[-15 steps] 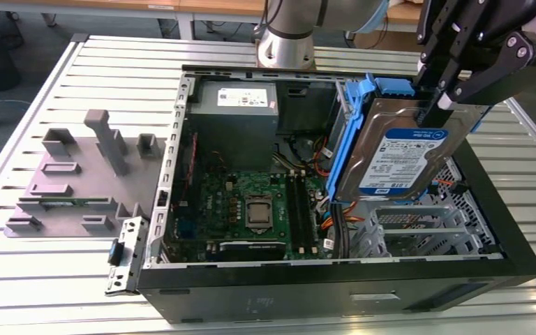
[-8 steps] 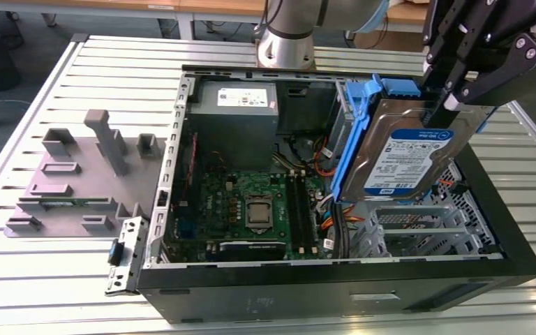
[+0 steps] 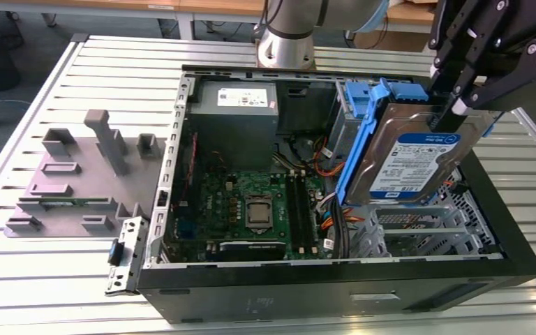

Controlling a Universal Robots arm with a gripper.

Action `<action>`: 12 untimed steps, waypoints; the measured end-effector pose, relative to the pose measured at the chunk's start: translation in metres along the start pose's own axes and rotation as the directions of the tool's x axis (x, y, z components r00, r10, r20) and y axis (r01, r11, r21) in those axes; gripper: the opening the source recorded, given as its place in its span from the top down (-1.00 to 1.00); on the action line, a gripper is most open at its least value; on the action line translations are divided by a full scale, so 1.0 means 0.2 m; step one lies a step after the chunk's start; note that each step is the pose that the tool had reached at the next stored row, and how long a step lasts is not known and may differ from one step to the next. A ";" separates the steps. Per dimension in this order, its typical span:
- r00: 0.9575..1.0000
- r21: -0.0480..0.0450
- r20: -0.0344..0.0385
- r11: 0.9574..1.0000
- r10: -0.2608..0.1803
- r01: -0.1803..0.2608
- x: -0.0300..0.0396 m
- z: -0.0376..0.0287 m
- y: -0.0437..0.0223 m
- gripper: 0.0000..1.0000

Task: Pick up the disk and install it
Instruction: 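Pick up the disk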

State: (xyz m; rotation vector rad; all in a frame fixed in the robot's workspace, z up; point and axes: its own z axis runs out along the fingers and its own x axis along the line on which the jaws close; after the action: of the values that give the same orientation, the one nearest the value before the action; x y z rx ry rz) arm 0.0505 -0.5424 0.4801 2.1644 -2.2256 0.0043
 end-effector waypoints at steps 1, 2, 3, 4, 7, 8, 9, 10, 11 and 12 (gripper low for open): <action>1.000 0.000 0.000 1.000 0.000 0.000 0.000 0.000 0.000 0.31; 1.000 0.000 0.000 1.000 0.000 0.000 0.000 0.000 -0.001 0.31; 1.000 0.000 0.000 1.000 0.000 0.000 0.001 0.000 -0.001 0.31; 1.000 0.000 0.000 1.000 0.000 0.000 0.001 0.000 -0.001 0.31; 1.000 0.000 0.000 1.000 0.000 0.000 0.002 0.000 -0.002 0.31; 1.000 0.000 0.000 1.000 0.000 0.000 0.005 0.000 -0.002 0.31; 1.000 0.000 0.000 1.000 0.000 0.000 0.006 0.000 -0.002 0.31; 1.000 0.000 0.000 1.000 0.000 0.000 0.008 0.000 -0.002 0.31; 1.000 0.000 0.000 1.000 0.000 0.000 0.008 0.000 -0.002 0.31; 1.000 0.000 0.000 1.000 0.000 0.000 0.008 0.000 -0.002 0.31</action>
State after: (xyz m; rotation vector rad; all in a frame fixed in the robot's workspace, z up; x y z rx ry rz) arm 0.0508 -0.5441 0.4802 2.1644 -2.2255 0.0044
